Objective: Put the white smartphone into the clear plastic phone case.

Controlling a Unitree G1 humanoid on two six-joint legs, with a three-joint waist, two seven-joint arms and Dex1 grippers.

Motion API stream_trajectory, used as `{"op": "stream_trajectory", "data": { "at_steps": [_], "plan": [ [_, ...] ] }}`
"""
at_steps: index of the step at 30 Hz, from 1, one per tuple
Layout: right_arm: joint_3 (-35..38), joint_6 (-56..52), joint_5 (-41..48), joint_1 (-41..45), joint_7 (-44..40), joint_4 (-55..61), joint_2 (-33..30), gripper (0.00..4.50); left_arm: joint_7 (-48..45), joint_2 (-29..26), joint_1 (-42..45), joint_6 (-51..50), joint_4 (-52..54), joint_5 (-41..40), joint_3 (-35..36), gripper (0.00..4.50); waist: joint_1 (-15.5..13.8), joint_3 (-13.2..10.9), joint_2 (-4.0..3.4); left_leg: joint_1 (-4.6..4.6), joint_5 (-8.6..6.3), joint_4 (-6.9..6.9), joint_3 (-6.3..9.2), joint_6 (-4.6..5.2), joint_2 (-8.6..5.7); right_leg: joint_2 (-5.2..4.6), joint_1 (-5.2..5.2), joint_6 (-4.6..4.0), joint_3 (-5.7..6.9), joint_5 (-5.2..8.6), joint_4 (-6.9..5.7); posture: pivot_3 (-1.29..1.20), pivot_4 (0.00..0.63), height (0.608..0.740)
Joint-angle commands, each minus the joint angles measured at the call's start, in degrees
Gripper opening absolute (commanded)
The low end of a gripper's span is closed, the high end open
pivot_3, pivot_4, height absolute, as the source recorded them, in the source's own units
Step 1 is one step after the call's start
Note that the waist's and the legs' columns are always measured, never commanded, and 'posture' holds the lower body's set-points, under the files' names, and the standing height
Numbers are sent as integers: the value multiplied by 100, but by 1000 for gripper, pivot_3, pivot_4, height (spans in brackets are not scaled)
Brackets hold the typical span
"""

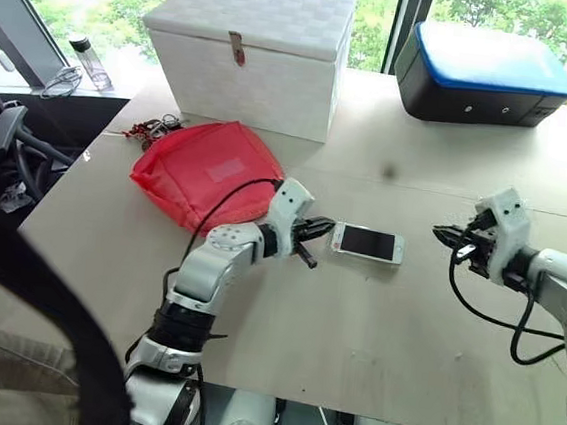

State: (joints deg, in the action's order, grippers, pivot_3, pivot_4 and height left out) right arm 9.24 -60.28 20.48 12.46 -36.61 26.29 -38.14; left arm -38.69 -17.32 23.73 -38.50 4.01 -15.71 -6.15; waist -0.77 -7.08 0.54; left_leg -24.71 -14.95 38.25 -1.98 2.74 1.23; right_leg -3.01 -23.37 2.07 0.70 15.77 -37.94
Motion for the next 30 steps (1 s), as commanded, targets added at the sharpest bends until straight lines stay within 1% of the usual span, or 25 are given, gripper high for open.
{"op": "stream_trajectory", "data": {
  "at_steps": [1, 5, 11, 19, 27, 30],
  "plan": [
    [-314, 234, -157, -181, 163, 296, -90, 0, -58, -176, -47, -132, 204, -76, 25, 52, 8, -2, 0, 1, 0, 3, -1, 1, -2, 2, 0, 0, -1, 0, -1, 0, 150, 740],
    [-814, 462, -429, -275, 267, 251, -229, 0, -61, -281, -26, -226, 109, 2, -201, 52, 5, -19, -3, 8, 0, 13, -2, 4, -6, 26, 6, 1, -3, -1, -10, 0, 150, 740],
    [-1247, 632, -520, -120, 327, 180, -155, 0, -51, -166, -38, -318, 103, 33, -603, 52, -3, -22, 1, 9, 1, 20, 0, 2, -8, 42, 11, 2, -4, -1, -13, 0, 150, 740],
    [-1662, 686, -594, 191, 324, 221, -98, 0, 52, -20, 56, -372, 68, 50, -703, 52, -15, -22, 1, 10, 2, 25, 2, 0, -7, 44, 15, 2, -3, -1, -12, 0, 150, 740],
    [-1921, 765, -798, 439, 184, 252, -367, 0, 38, 65, 80, -314, 39, 98, -740, 52, -10, -22, 1, 15, 3, 29, 5, -1, -7, 44, 20, 2, -1, -1, -16, 0, 150, 740],
    [-2170, 902, -972, 515, 94, 229, -502, 0, 49, 104, 69, -313, 49, 104, -760, 52, -10, -22, 1, 14, 3, 30, 5, -1, -7, 44, 20, 2, -1, -1, -15, 0, 150, 740]
  ]
}}
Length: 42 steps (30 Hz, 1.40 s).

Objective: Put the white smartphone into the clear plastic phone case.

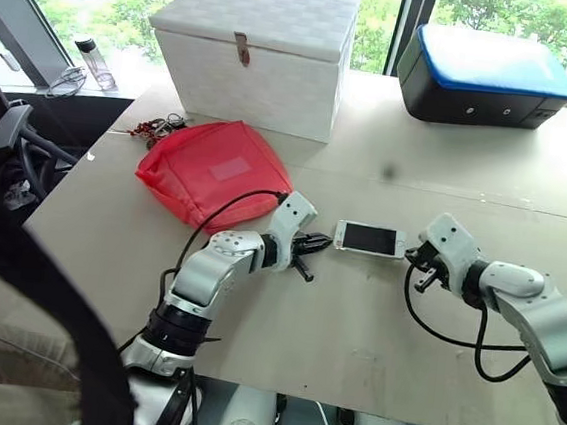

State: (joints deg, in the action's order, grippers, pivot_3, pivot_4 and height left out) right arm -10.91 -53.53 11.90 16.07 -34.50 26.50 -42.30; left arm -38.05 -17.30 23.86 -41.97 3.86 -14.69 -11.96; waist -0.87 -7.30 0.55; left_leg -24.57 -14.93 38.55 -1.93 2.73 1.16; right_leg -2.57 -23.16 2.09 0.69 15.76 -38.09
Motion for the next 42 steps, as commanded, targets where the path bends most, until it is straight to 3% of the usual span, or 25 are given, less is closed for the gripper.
{"op": "stream_trajectory", "data": {
  "at_steps": [1, 7, 12, 17, 30, 35, 42],
  "plan": [
    [-222, 266, -149, 176, -145, 203, -98, 0, -11, 109, 53, 34, 65, 2, -182, 52, 1, 0, 0, 0, 0, 1, 0, 0, 0, 0, 1, 0, 0, 0, 0, 0, 150, 740],
    [-723, 472, -538, 334, -317, 126, -201, 0, 0, 155, 34, 43, 60, 17, -204, 52, 12, 0, 0, 7, 0, 2, 0, -1, 0, 1, 4, 0, -1, 0, -3, 0, 150, 740],
    [-434, 390, -736, 279, -417, 72, -662, 0, -16, 146, 12, 36, 62, 53, -162, 52, -9, 0, 0, 17, 0, 3, 1, 0, 0, 0, 17, 0, 1, 0, -2, 0, 150, 740],
    [-158, 308, -551, 351, -429, 55, -559, 0, -37, 100, -12, 67, 40, 63, -152, 52, 6, 0, 0, 19, 0, 7, 1, 0, 1, 0, 21, 0, 0, 0, -1, 0, 150, 740],
    [-449, 473, -695, 557, -492, -195, -291, 0, -24, 135, 46, 58, 16, 69, -195, 52, 5, 0, 0, 29, 0, 7, 1, 0, 2, 2, 27, 0, -2, 0, -6, 0, 150, 740],
    [-107, 422, -698, 563, -502, -245, -514, 0, -26, 121, 33, 84, 3, 65, -184, 52, 3, -1, -1, 46, -1, 6, 1, 2, 2, 1, 47, -1, -1, 0, -2, 0, 150, 740],
    [-397, 668, -945, 572, -623, -451, -800, 0, -18, 144, 43, 140, -46, 79, -198, 52, 4, -1, -1, 58, -2, 3, 0, 3, 2, 0, 57, -1, -2, 0, -3, 0, 150, 740]
  ]
}}
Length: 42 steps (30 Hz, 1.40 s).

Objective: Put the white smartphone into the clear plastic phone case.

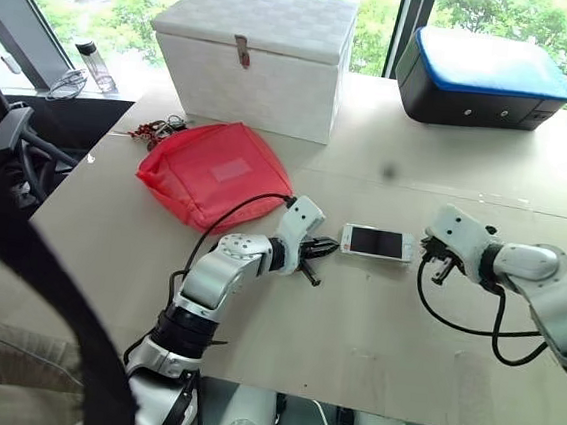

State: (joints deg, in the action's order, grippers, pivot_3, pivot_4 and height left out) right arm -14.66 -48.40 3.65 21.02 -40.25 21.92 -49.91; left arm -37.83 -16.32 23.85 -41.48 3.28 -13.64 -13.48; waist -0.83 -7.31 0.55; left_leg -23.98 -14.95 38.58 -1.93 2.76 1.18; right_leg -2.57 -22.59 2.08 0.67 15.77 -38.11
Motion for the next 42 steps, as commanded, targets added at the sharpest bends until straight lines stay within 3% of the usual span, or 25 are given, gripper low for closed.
{"op": "stream_trajectory", "data": {
  "at_steps": [1, 13, 28, 31, 35, 39, 42],
  "plan": [
    [-76, 197, -150, 97, -54, -48, 1, 0, -39, 48, 48, 103, 6, -21, -49, 52, 0, 0, 0, 2, 0, 0, 0, 0, 0, 0, 2, 0, 0, 0, 0, 0, 150, 740],
    [-388, 603, -222, 337, -398, -90, 432, 0, -69, 65, 88, 130, -28, 9, -121, 52, 5, -1, 0, 6, 0, 0, -3, 0, 0, 1, 2, 0, -4, 0, -2, 0, 150, 740],
    [-1152, 956, -1117, 296, -578, -95, 701, 0, -104, 118, 66, 134, 33, 15, -115, 52, 35, -1, 0, 23, 0, 0, -5, 0, 2, 6, 5, -1, -9, 0, -19, 0, 150, 740],
    [-825, 876, -1211, 209, -491, -278, 580, 0, -149, -28, -38, 185, 124, -22, 52, 52, 62, -1, 0, 26, 0, 0, -5, 0, 3, 8, 5, -1, -11, 0, -26, 0, 150, 740],
    [236, 546, -849, -183, -326, -356, 533, 0, -347, -201, -160, 487, 338, -240, 413, 52, 49, -5, 3, 24, 0, 0, -6, -1, 4, 6, 3, -1, -12, 1, -29, 0, 150, 740],
    [1476, 236, -104, -396, -226, -415, 848, 0, -586, -99, 6, 572, 546, -648, 571, 52, -10, -17, 3, 16, 1, 1, -6, -2, 3, -12, 2, -1, -8, 1, -24, 0, 150, 740],
    [1817, -83, 402, -151, -227, -367, 1227, 0, -549, 80, 265, 561, 227, -543, 355, 52, 2, -17, 3, 19, 0, 2, -9, -1, 0, -10, 6, -1, -10, 0, -24, 0, 150, 740]
  ]
}}
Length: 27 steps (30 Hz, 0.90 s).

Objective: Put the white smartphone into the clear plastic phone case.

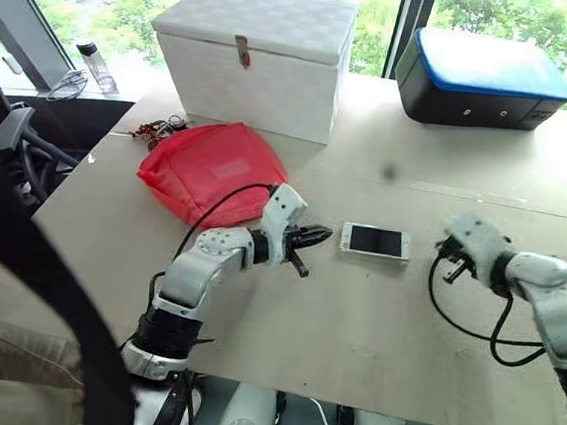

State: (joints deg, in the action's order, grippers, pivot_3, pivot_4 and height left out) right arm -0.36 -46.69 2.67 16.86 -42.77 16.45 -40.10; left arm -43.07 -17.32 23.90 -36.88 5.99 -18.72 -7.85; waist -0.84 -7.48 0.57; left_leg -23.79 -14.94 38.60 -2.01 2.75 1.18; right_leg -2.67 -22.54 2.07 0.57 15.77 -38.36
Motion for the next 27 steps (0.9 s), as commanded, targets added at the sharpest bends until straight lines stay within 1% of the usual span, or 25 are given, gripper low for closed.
{"op": "stream_trajectory", "data": {
  "at_steps": [1, 5, 9, 15, 22, 27],
  "plan": [
    [396, -337, 621, 355, 28, 184, 356, 0, 22, 257, 371, 139, -247, 89, -323, 52, 5, 0, 0, 1, 0, 0, 0, 0, -1, 4, 0, 0, 0, 0, 0, 0, 150, 740],
    [52, -363, 765, 656, 38, 29, 568, 0, 91, 529, 734, 315, -1017, 409, -676, 52, 18, -1, -1, 4, -1, -1, -2, 1, -3, 16, -3, 0, -4, 0, -7, 0, 150, 740],
    [-288, -327, 812, 948, 87, -335, 787, 0, 79, 598, 828, 335, -1421, 546, -819, 52, 36, -3, -2, 2, -1, -3, -2, 1, 0, 28, -12, 0, -7, 1, -7, 0, 150, 740],
    [-766, -233, 801, 1013, -63, -661, 757, 0, -30, 472, 659, 330, -1493, 694, -978, 52, 5, -3, -3, -1, 0, -4, -2, 1, 2, 26, -12, 0, -11, 1, -3, 0, 150, 740],
    [-984, -202, 816, 1074, -327, -891, 537, 0, 10, 516, 567, 302, -1361, 754, -1032, 52, 10, -3, -3, 5, -1, -2, -3, 1, 1, 24, -4, 0, -10, 0, -4, 0, 150, 740],
    [-1239, -307, 748, 1228, -509, -1312, 420, 0, 27, 539, 499, 305, -1267, 808, -1092, 52, 10, -2, -3, 7, -1, -2, -2, 1, 2, 24, -2, 0, -10, 0, -5, 0, 150, 740]
  ]
}}
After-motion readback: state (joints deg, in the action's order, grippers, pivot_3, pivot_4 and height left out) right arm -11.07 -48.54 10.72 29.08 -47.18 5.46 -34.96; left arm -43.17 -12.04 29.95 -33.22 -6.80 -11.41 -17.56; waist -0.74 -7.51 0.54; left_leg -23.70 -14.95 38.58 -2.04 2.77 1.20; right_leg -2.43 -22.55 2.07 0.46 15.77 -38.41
